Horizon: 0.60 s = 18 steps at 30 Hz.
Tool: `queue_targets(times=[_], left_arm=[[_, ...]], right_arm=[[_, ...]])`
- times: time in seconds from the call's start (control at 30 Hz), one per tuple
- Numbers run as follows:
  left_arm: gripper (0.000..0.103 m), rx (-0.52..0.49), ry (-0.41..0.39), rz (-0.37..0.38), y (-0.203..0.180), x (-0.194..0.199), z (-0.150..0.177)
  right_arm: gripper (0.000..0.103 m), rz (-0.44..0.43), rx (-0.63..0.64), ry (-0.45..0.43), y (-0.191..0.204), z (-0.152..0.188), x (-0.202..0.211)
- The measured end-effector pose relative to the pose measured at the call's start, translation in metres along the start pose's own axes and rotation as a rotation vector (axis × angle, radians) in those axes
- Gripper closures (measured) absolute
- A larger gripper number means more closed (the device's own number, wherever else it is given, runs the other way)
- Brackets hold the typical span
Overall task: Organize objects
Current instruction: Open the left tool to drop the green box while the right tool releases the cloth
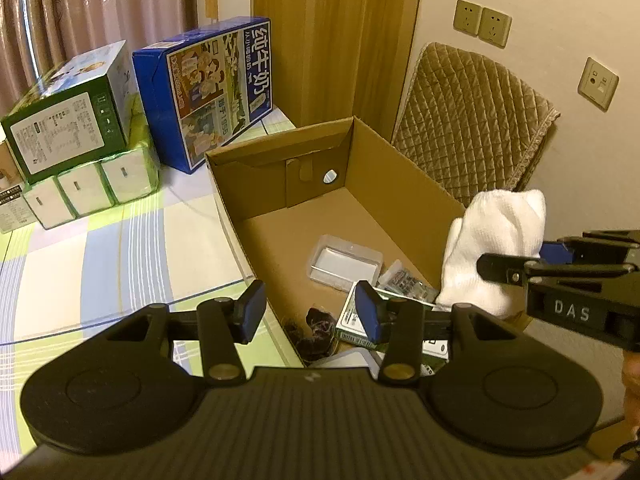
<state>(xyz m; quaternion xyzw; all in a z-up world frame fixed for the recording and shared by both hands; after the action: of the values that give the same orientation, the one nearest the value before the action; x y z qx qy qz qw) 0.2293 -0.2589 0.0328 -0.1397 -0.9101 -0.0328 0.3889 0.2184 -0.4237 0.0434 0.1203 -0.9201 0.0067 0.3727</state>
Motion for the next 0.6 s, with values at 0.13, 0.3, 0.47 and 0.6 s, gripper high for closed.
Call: queue_targets(times=[0.13, 0.3, 0.47, 0.6], left_arm=[[0.059, 0.0, 0.001, 0.002, -0.0005, 0.0033, 0.0016], [0.058, 0.0, -0.001, -0.001, -0.0006, 0.0048, 0.0013], [0.055, -0.002, -0.004, -0.005, -0.0012, 0.0071, 0.0007], [0.048, 0.006, -0.004, -0.008, 0.0022, 0.008, -0.0002]], right_arm=[[0.075, -0.004, 0.002, -0.003, 0.0023, -0.0011, 0.0023], [0.075, -0.009, 0.005, -0.003, 0.0052, -0.0003, 0.0034], [0.075, -0.013, 0.008, 0.0, 0.0063, -0.0006, 0.0031], [0.075, -0.019, 0.005, 0.001, 0.0072, -0.0018, 0.0023]])
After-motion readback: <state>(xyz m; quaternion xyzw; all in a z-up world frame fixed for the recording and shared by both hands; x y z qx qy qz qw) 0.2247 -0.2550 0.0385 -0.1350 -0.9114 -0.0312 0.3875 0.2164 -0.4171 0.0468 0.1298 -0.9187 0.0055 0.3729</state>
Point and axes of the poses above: each gripper's, at about its wrist camera, not at the fingertips, and x roughly against the way its jaws point, y to its left, z to its underside, the point moved 5 cm from there along -x, roughly the way its jaws point
